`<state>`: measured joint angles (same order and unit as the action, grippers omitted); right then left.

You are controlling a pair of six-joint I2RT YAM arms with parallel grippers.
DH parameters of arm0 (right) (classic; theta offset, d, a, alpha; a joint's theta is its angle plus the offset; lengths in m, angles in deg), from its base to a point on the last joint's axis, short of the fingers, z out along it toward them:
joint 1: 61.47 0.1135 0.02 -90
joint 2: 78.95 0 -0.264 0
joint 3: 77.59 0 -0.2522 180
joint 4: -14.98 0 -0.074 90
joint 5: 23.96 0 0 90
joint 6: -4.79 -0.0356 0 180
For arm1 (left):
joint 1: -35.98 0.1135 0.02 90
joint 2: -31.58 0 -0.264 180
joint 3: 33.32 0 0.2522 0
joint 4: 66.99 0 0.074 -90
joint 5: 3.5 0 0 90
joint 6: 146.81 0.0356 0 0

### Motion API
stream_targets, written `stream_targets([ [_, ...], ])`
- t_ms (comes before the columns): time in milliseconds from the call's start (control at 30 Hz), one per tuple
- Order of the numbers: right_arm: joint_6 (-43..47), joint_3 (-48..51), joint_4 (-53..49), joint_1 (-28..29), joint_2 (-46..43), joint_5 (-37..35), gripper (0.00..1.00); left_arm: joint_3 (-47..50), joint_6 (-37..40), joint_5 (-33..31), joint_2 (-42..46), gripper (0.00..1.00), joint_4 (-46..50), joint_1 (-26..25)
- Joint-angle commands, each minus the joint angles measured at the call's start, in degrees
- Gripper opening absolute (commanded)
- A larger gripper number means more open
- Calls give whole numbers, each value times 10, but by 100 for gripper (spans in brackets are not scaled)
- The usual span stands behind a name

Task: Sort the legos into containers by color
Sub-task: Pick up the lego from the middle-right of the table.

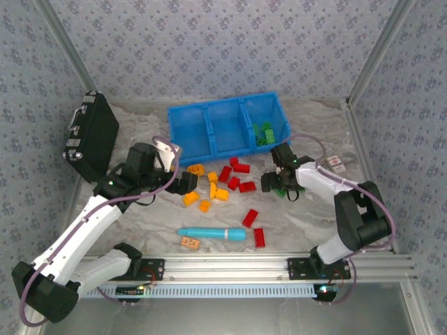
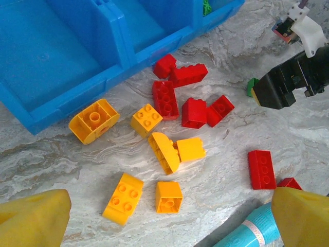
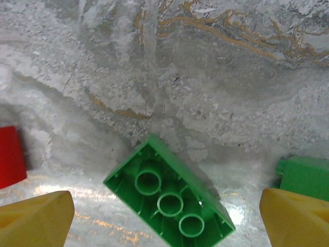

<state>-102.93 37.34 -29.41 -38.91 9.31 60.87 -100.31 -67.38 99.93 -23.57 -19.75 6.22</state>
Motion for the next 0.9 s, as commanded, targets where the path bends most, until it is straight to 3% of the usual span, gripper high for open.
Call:
stream_targets([
  [0,-20,-23,-13,-4,21,-15,93,0,13,-9,4,100,8,-3],
  [400,-21,-49,-34,-16,73,-16,74,-13,34,-18,-13,100,32,-3],
  [600,-22,-56,-46,-16,83,-21,52,-13,45,-23,-11,100,32,1],
  [867,-21,-89,-74,-20,70,-18,38,-7,56,-20,-15,100,26,10],
])
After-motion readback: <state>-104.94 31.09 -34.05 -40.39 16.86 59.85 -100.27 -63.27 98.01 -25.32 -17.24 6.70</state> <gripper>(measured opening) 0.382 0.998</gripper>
